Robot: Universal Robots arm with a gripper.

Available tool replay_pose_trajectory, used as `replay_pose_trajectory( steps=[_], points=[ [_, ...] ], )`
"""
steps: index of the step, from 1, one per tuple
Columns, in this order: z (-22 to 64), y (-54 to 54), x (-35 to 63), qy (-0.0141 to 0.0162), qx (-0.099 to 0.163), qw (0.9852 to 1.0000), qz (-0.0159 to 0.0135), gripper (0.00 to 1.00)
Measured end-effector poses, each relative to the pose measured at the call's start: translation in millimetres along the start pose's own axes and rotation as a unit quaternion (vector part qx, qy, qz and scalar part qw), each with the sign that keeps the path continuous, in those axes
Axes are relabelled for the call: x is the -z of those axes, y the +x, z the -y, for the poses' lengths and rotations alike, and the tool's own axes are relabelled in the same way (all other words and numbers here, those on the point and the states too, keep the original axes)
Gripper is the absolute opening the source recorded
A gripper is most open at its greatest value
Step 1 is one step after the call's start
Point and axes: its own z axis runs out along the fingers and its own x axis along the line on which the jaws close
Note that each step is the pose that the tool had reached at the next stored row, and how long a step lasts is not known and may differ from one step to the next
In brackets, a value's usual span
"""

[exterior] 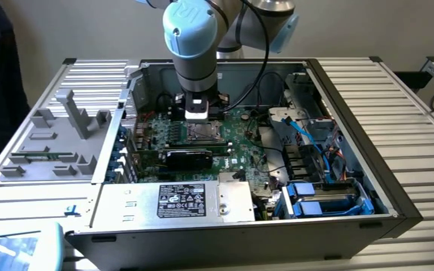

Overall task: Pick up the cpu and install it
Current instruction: 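Install the first cpu locking lever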

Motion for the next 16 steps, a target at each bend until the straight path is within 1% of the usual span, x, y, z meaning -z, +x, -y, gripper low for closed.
replay_pose_trajectory(
  steps=[16],
  points=[
    [-1.0, -0.1, -2.4, 0.0, 0.0, 1.0, -0.0002, 0.12]
  ],
)
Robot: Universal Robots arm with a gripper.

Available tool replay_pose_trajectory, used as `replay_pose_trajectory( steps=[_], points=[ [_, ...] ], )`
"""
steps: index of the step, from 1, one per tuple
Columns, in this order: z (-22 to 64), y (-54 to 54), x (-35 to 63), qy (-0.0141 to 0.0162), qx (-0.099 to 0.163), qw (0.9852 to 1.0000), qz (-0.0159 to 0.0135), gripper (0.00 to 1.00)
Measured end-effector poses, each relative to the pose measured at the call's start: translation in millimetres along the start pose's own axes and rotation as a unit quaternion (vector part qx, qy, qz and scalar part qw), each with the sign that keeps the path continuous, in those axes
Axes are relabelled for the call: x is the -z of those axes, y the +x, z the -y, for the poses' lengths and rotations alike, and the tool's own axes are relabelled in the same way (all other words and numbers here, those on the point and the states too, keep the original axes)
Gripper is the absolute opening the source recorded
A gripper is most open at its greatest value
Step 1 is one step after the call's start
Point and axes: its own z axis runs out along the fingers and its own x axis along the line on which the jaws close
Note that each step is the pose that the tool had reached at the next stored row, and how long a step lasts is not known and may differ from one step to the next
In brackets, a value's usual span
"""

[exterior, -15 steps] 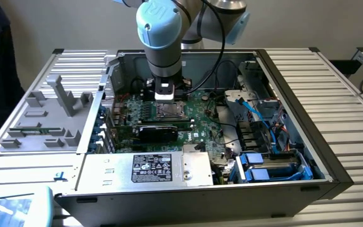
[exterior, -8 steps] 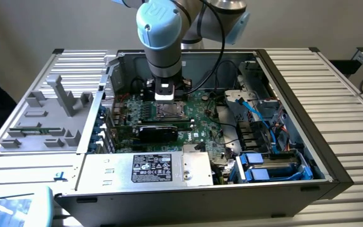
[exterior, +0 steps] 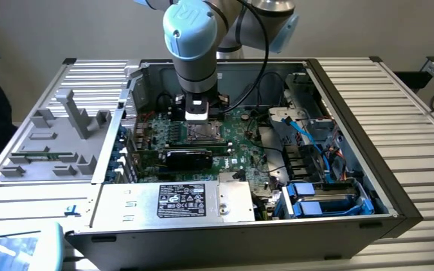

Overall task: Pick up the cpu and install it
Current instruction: 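Install the first cpu locking lever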

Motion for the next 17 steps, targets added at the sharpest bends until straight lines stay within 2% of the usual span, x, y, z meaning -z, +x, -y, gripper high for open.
replay_pose_trajectory(
  steps=[17],
  points=[
    [-1.1, 0.4, -0.7, -0.0003, 0.0, 1.0, 0.0, 0.12]
  ],
)
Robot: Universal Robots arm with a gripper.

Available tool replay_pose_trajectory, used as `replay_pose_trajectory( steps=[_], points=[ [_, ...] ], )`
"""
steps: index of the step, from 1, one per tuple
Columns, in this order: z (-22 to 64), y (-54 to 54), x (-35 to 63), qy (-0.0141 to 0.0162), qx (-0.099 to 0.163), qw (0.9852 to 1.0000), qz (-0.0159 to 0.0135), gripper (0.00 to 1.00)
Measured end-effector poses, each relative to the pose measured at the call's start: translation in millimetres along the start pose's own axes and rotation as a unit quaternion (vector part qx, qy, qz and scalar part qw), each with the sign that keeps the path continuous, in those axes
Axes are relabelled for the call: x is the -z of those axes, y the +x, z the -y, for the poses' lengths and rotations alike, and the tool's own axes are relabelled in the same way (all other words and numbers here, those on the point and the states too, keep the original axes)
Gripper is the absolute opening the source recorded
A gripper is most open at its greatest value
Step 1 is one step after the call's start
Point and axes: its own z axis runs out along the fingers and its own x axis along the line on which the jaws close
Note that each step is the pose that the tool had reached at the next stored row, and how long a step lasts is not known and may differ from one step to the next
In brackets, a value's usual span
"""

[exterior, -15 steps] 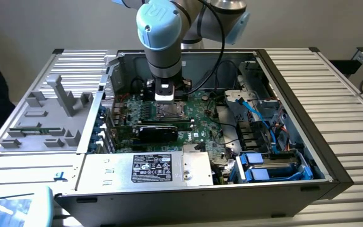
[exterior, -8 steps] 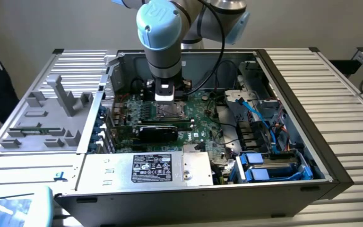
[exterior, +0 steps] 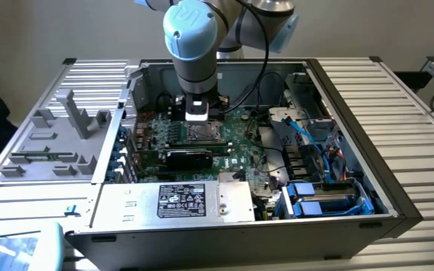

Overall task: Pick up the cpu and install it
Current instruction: 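Install the first cpu locking lever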

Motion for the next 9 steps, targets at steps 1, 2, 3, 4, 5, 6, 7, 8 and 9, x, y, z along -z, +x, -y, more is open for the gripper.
replay_pose_trajectory(
  steps=[1, 2, 3, 4, 5, 6, 7, 8, 9],
  points=[
    [0.0, 0.0, 0.0, -0.0001, 0.0, 1.0, 0.0, 0.12],
    [0.0, 0.0, 0.0, -0.0002, 0.0, 1.0, 0.0, 0.12],
    [-0.1, 0.0, -0.1, -0.0003, 0.0, 1.0, 0.0, 0.12],
    [-0.1, 0.0, -0.2, -0.0003, 0.0, 1.0, 0.0, 0.12],
    [-0.2, 0.1, -0.5, -0.0003, 0.0, 1.0, 0.0, 0.12],
    [-0.2, 0.1, -0.5, -0.0004, 0.0, 1.0, 0.0, 0.12],
    [-0.3, 0.2, -0.6, -0.0004, 0.0, 1.0, 0.0, 0.12],
    [-0.3, 0.2, -0.7, -0.0005, 0.0, 1.0, 0.0, 0.12],
    [-0.3, 0.2, -0.8, -0.0004, 0.0, 1.0, 0.0, 0.12]
  ],
)
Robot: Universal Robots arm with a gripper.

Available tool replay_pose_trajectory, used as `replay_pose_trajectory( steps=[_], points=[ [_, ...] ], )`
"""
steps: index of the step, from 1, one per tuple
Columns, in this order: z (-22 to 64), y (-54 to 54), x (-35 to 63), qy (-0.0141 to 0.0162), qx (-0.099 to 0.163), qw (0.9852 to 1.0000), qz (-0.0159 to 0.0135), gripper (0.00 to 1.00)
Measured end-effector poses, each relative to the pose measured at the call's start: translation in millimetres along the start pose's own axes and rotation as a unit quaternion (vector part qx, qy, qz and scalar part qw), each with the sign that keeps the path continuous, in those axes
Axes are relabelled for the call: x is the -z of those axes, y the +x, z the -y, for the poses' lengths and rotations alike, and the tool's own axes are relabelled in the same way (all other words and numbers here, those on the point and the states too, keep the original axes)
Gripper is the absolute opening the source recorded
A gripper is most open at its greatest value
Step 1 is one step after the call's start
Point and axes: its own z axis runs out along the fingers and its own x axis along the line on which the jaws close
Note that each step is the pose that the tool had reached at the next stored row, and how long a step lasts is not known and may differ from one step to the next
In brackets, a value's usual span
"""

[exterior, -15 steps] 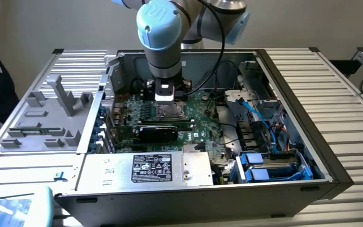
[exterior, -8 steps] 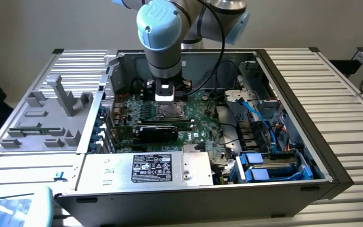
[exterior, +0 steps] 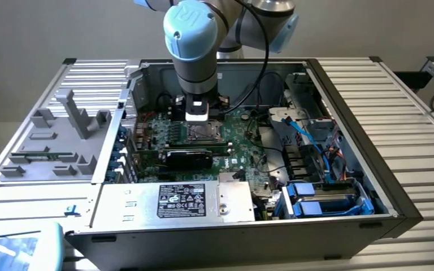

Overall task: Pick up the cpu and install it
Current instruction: 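Install the first cpu locking lever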

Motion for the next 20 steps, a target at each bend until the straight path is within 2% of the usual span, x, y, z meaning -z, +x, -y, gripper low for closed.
replay_pose_trajectory(
  steps=[20],
  points=[
    [-0.9, 0.1, -0.3, -0.0002, 0.0, 1.0, 0.0, 0.12]
  ],
)
